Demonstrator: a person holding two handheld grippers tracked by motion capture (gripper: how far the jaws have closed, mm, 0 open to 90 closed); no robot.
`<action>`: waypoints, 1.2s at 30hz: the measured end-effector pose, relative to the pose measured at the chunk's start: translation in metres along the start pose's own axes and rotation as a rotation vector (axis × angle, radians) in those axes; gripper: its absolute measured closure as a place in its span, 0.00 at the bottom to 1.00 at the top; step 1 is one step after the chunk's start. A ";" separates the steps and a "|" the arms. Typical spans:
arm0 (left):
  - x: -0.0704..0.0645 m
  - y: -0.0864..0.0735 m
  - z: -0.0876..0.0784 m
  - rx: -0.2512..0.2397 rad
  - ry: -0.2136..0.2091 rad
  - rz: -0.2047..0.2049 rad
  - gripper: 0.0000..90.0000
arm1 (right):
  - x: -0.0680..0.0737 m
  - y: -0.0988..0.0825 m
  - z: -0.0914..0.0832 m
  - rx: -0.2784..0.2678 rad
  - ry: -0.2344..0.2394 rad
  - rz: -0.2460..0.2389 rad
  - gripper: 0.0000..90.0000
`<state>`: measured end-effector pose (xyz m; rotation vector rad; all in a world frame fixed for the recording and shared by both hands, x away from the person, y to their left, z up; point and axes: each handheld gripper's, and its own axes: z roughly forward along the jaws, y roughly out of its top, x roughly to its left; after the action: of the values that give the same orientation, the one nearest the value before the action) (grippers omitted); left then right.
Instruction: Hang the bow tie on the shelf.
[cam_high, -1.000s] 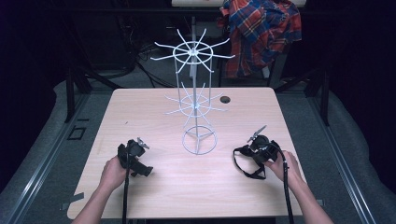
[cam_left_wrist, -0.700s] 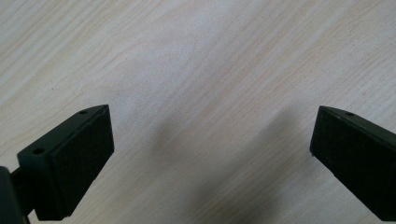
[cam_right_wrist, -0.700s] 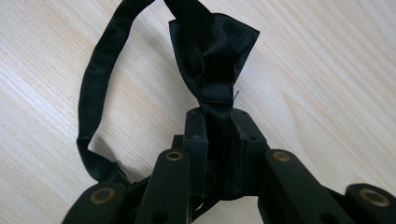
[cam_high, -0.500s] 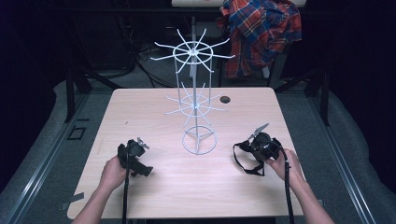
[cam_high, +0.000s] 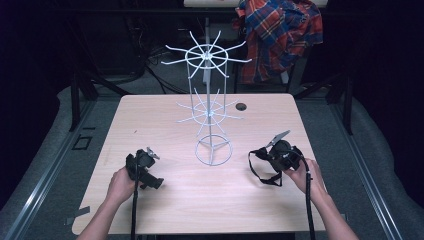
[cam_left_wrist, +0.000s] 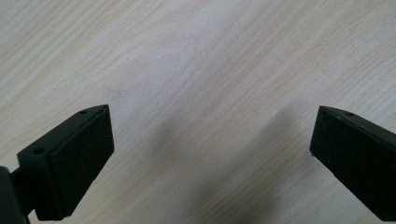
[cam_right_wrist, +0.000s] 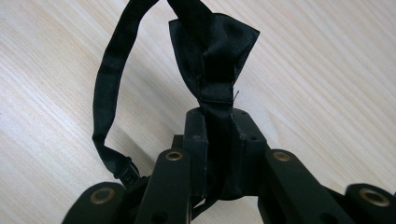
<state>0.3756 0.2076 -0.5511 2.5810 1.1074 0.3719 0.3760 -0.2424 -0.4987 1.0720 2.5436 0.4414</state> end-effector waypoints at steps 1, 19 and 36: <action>0.000 0.000 0.000 0.000 0.000 0.000 0.00 | 0.002 0.000 -0.002 -0.016 -0.009 0.013 0.87; 0.000 0.000 0.000 0.001 -0.003 -0.003 0.00 | 0.004 0.007 -0.021 -0.072 -0.006 -0.006 0.87; 0.000 0.000 0.000 0.005 -0.002 0.000 0.00 | 0.006 0.013 -0.033 -0.143 0.001 0.007 0.87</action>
<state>0.3758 0.2070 -0.5513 2.5853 1.1089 0.3671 0.3660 -0.2340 -0.4649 1.0288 2.4676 0.6150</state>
